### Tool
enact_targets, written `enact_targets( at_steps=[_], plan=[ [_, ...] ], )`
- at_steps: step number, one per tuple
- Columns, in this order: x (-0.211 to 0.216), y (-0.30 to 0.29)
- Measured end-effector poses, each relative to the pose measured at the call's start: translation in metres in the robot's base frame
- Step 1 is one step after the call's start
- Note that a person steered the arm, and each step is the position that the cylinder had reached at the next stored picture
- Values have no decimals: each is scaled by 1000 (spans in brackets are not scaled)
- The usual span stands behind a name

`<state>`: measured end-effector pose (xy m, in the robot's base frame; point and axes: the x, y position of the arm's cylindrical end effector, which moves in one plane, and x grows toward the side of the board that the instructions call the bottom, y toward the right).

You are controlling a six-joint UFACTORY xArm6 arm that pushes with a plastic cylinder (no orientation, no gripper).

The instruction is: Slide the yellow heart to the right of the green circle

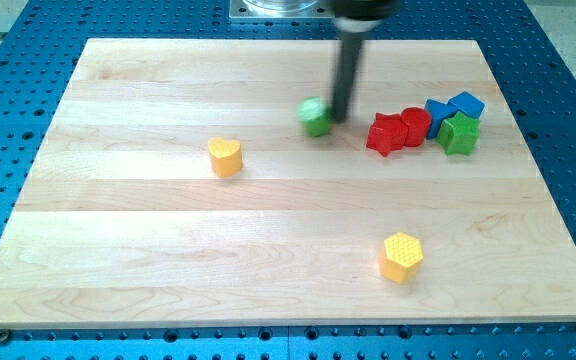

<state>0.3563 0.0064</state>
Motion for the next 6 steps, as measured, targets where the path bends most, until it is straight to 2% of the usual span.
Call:
enact_targets(
  at_steps=[1,2,3,4,5,6],
  plan=[
    [31,-88],
    [11,-25],
    [125,17],
    [207,-78],
    [208,-155],
    [167,-145]
  ],
)
